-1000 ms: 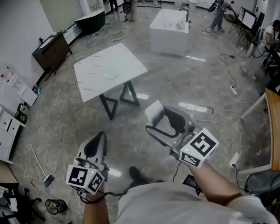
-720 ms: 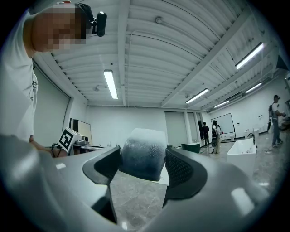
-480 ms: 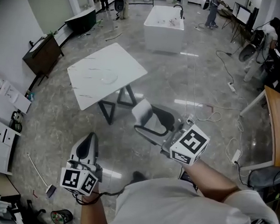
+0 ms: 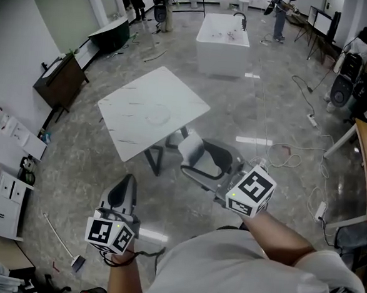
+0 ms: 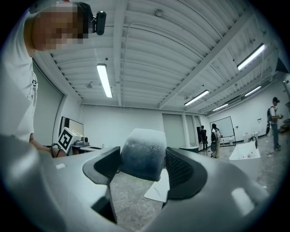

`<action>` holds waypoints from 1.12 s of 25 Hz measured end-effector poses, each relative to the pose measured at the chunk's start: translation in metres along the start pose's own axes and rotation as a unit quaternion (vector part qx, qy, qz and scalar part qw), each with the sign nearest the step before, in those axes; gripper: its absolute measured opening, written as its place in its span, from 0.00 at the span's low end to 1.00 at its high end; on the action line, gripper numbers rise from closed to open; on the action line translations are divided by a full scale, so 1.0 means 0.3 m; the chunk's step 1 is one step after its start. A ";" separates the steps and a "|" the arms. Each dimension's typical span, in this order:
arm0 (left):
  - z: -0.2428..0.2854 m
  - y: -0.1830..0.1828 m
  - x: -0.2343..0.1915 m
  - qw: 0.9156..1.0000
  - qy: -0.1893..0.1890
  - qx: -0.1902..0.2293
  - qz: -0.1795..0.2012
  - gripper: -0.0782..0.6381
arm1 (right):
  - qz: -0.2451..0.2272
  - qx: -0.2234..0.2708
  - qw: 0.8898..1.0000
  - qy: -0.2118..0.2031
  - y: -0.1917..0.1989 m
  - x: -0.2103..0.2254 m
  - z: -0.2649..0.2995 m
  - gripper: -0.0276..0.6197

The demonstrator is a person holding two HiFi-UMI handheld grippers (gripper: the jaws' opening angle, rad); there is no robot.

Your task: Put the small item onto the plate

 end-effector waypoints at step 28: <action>1.065 0.099 -0.404 0.998 -0.057 -0.019 -0.036 0.12 | 0.026 -0.036 0.997 -0.068 0.160 1.129 0.568 0.51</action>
Point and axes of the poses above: the fingertips, and each gripper's own axes: z forward along the fingers, x to its right, y out of its underside, the point moved 8 cm from there along -z, backward along the fingers, and after that the axes turned 3 degrees about y, right-handed, at the moved point
